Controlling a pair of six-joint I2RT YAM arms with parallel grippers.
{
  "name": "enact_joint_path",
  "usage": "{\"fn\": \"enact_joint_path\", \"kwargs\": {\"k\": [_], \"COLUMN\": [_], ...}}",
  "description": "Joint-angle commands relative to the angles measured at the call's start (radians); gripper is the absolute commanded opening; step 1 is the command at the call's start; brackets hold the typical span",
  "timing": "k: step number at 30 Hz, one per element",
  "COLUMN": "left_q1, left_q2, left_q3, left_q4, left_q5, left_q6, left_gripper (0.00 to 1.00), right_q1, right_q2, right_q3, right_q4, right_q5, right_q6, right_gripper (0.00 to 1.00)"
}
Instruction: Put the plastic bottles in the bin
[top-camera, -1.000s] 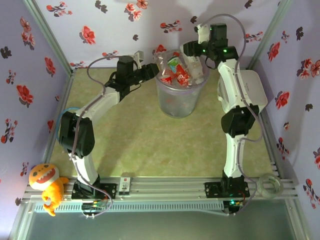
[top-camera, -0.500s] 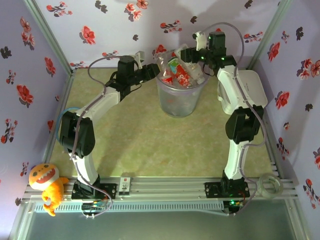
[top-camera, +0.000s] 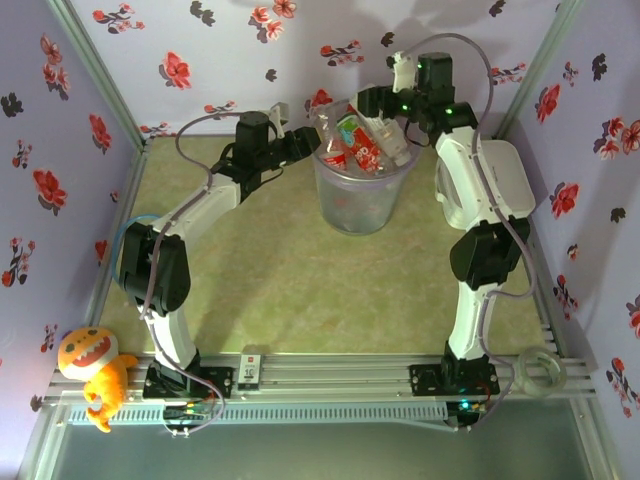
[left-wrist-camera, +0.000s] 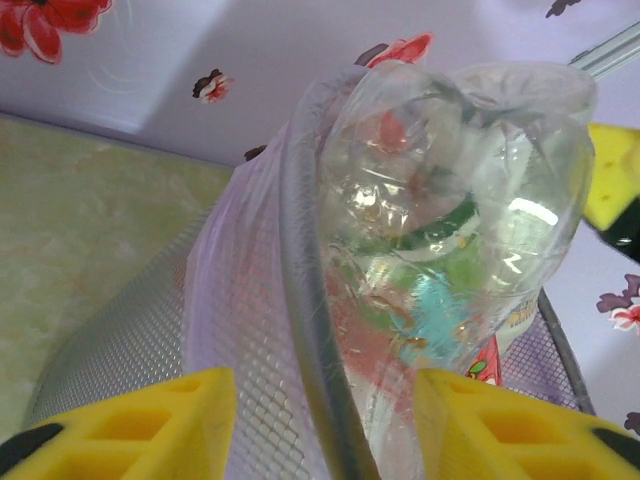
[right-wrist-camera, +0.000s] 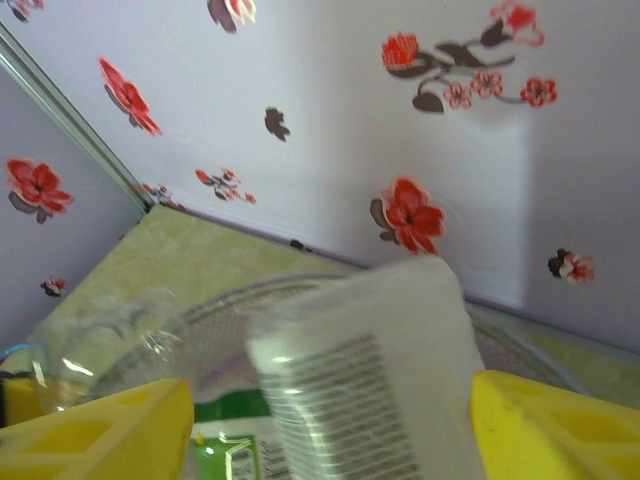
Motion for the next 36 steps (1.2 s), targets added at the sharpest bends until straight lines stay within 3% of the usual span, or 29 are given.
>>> {"fn": "enact_joint_path", "kwargs": {"k": [1,10,15,17,21,27,33,36], "left_q1": [-0.003,0.019,0.08,0.116,0.21,0.266,0.306,0.325], "left_q2": [-0.017,-0.087,-0.185,-0.249,-0.407,-0.57,-0.629,-0.634], "left_q3": [0.026,0.045,0.037,0.006,-0.13,-0.316,-0.613,-0.748], "left_q4": [-0.013,-0.034,-0.067,-0.089,-0.147,-0.343,-0.233,-0.123], "left_q5": [-0.01,-0.018,-0.033,-0.064,-0.142,-0.479,-0.74,-0.795], "left_q6": [0.008,0.065,0.126,0.159,0.25,0.492,0.54,0.56], "left_gripper": [0.59,0.99,1.0,1.0,1.0,1.0,1.0,1.0], "right_q1": [0.006,-0.006,-0.043,-0.067,-0.116,-0.169,-0.169,-0.167], "right_q2": [0.003,-0.141,-0.306,-0.391,-0.562,-0.719,-0.752,-0.717], "right_q3": [0.046,-0.099,-0.296,-0.403,-0.656,-1.053,-1.351,-1.44], "right_q4": [-0.031,0.024,0.027,0.036,0.058,0.172,0.354,0.458], "right_q5": [0.041,0.128,0.234,0.299,0.478,0.667,0.775,0.8], "right_q6": [0.048,0.061,0.045,0.047,0.042,0.1,0.153,0.132], "right_gripper": [0.75,0.79,0.89,0.99,0.99,0.99,0.99,0.99]}}
